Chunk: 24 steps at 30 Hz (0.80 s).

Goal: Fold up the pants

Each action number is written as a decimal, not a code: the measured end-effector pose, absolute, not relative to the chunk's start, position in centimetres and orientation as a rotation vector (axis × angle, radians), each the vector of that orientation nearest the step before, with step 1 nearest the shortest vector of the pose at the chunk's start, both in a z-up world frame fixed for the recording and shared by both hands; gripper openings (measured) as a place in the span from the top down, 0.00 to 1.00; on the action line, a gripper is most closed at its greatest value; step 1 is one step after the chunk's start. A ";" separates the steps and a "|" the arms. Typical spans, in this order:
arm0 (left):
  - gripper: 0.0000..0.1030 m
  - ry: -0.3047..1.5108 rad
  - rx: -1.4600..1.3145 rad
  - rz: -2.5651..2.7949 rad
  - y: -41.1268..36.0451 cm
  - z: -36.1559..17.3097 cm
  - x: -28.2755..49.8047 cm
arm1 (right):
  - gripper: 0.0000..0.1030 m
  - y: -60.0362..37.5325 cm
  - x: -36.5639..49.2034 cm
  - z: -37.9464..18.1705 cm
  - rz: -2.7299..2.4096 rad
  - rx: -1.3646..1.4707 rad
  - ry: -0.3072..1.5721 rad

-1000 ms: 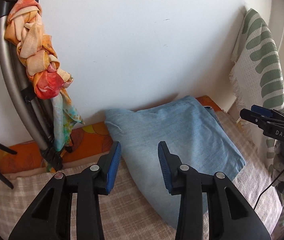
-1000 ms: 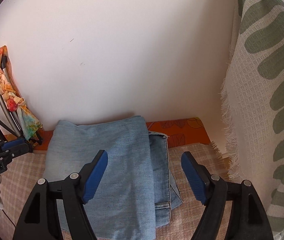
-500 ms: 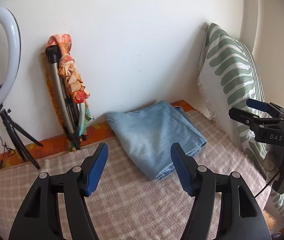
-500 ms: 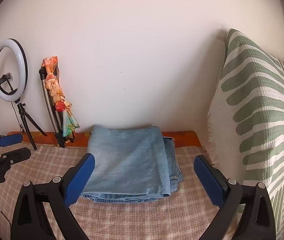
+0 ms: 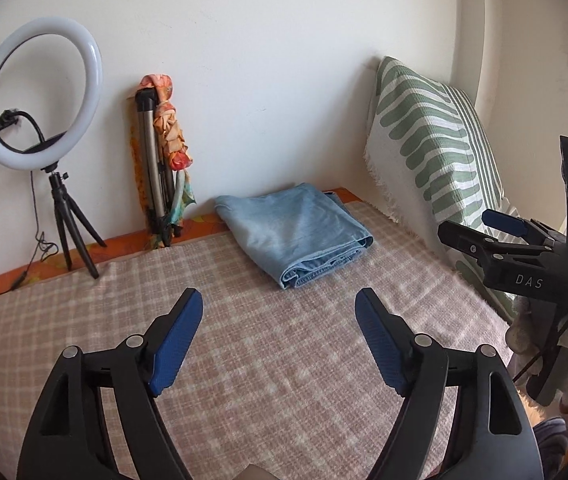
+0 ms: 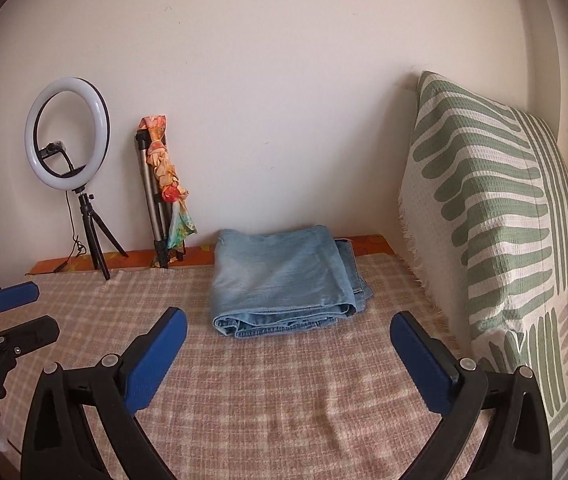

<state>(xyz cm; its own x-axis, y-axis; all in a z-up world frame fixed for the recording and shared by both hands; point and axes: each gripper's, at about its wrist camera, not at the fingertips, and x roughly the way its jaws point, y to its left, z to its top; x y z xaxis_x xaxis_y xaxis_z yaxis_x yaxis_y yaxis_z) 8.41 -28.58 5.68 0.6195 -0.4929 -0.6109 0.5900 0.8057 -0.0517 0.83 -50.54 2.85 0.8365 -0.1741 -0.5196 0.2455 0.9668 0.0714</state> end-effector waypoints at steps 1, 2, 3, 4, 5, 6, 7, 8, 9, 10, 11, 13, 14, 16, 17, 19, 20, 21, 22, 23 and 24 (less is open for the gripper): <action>0.23 0.645 0.155 -0.618 -28.0 5.5 7.6 | 0.00 -50.2 0.3 2.6 -0.225 0.140 0.537; 0.23 0.640 0.153 -0.614 -27.6 5.3 7.1 | 0.00 -49.9 -0.2 2.4 -0.227 0.140 0.535; 0.23 0.637 0.148 -0.610 -27.1 5.0 6.5 | 0.00 -49.6 -0.6 2.1 -0.235 0.137 0.531; 0.23 0.639 0.143 -0.607 -26.7 4.7 6.1 | 0.00 -49.4 -1.0 1.9 -0.243 0.136 0.528; 0.23 0.643 0.140 -0.605 -26.4 4.5 5.8 | 0.00 -49.2 -1.4 1.8 -0.247 0.138 0.524; 0.22 0.646 0.135 -0.600 -26.1 4.2 5.5 | 0.00 -49.1 -1.6 1.6 -0.248 0.141 0.522; 0.22 0.644 0.133 -0.592 -25.9 4.0 5.3 | 0.00 -49.0 -1.8 1.5 -0.248 0.144 0.518; 0.22 0.637 0.132 -0.582 -25.6 3.8 5.0 | 0.00 -49.0 -1.9 1.3 -0.250 0.148 0.515; 0.22 0.629 0.133 -0.573 -25.5 3.7 4.8 | 0.00 -48.9 -2.0 1.2 -0.255 0.150 0.511; 0.22 0.622 0.135 -0.568 -25.3 3.6 4.6 | 0.00 -48.9 -2.1 1.0 -0.261 0.149 0.505; 0.22 0.618 0.135 -0.562 -25.2 3.4 4.4 | 0.00 -48.8 -2.1 0.8 -0.263 0.146 0.502; 0.21 0.625 0.127 -0.564 -25.0 3.2 4.3 | 0.00 -48.6 -2.0 0.3 -0.261 0.141 0.505; 0.21 0.630 0.119 -0.567 -24.9 3.1 4.3 | 0.00 -48.6 -2.0 0.1 -0.260 0.140 0.509; 0.21 0.629 0.118 -0.563 -24.9 2.9 4.1 | 0.00 -48.5 -1.9 -0.3 -0.258 0.139 0.515; 0.21 0.628 0.124 -0.562 -24.9 2.8 4.0 | 0.00 -48.5 -1.8 -0.5 -0.255 0.139 0.518; 0.21 0.624 0.138 -0.565 -24.9 2.6 3.9 | 0.00 -48.6 -1.7 -0.7 -0.256 0.137 0.519; 0.21 0.624 0.141 -0.562 -24.9 2.5 3.9 | 0.00 -48.6 -1.7 -0.8 -0.255 0.138 0.520; 0.21 0.625 0.141 -0.560 -24.9 2.4 3.9 | 0.00 -48.6 -1.7 -0.8 -0.255 0.138 0.521; 0.21 0.628 0.141 -0.560 -24.9 2.3 4.0 | 0.00 -48.7 -1.7 -0.9 -0.256 0.139 0.521; 0.21 0.634 0.142 -0.561 -24.9 2.2 4.0 | 0.00 -48.8 -1.7 -0.9 -0.259 0.141 0.519; 0.21 0.638 0.143 -0.560 -24.9 2.1 4.1 | 0.00 -48.8 -1.7 -0.9 -0.261 0.142 0.518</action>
<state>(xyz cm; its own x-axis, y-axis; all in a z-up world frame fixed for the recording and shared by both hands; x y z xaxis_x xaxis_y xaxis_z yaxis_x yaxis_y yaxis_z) 4.08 -24.93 2.06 0.6615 -0.4507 -0.5995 0.5366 0.8428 -0.0415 -1.72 -48.82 -0.94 0.8369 -0.2098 -0.5055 0.2810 0.9573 0.0678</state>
